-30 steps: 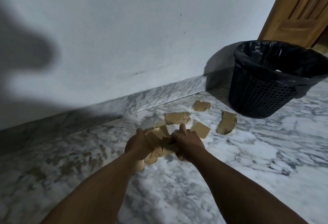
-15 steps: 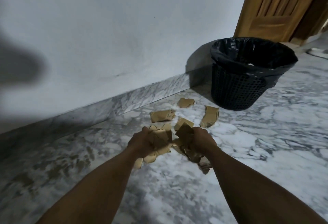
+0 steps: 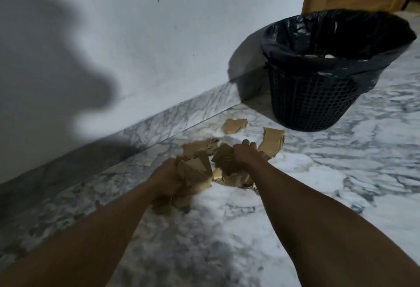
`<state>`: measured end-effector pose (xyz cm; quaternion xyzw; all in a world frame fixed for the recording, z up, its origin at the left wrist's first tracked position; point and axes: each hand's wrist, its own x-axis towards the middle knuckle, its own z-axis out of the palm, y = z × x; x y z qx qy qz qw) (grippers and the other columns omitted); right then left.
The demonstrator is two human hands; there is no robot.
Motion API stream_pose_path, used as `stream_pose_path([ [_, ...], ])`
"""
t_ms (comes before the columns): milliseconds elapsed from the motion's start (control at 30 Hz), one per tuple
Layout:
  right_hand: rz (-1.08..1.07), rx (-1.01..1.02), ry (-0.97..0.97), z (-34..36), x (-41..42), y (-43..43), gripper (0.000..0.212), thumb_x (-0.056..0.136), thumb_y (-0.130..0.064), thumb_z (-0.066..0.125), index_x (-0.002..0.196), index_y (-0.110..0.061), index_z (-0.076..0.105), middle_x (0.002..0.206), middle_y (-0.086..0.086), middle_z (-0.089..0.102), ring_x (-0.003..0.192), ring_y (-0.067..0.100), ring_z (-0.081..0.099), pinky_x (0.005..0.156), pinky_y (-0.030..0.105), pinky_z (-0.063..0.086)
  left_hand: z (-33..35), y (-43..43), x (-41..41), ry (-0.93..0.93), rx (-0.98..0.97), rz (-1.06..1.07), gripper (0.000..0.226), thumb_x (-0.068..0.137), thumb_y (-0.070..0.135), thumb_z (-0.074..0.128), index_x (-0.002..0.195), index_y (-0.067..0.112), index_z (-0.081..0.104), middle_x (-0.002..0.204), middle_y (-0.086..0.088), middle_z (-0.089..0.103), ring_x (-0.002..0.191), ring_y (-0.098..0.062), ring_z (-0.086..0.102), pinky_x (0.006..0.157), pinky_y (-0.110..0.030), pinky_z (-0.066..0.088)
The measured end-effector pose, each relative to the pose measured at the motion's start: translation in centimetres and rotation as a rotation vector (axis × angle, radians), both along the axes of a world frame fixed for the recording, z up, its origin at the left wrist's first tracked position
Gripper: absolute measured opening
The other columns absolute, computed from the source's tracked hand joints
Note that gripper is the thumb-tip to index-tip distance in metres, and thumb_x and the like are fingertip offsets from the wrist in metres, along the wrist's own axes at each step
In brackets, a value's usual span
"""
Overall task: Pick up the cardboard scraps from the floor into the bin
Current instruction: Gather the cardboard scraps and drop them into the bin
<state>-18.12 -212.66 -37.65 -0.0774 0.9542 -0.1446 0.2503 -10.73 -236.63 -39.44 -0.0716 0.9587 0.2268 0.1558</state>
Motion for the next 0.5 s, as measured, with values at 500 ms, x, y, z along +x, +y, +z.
stream_pose_path([
  [500,-0.398,-0.092,-0.004,0.4,-5.4,7.3,0.059,0.088,-0.033,0.059,0.143,-0.019,0.043,0.146,0.01,0.031,0.135,0.037,0.025,0.103,0.054,0.027,2.6,6.6,-8.9,-0.127,-0.361,-0.414,0.047,0.062,0.028,0.091,0.1,0.021,0.064,0.099,0.003,0.059,0.092,-0.014,0.054,0.074,-0.017,0.036],
])
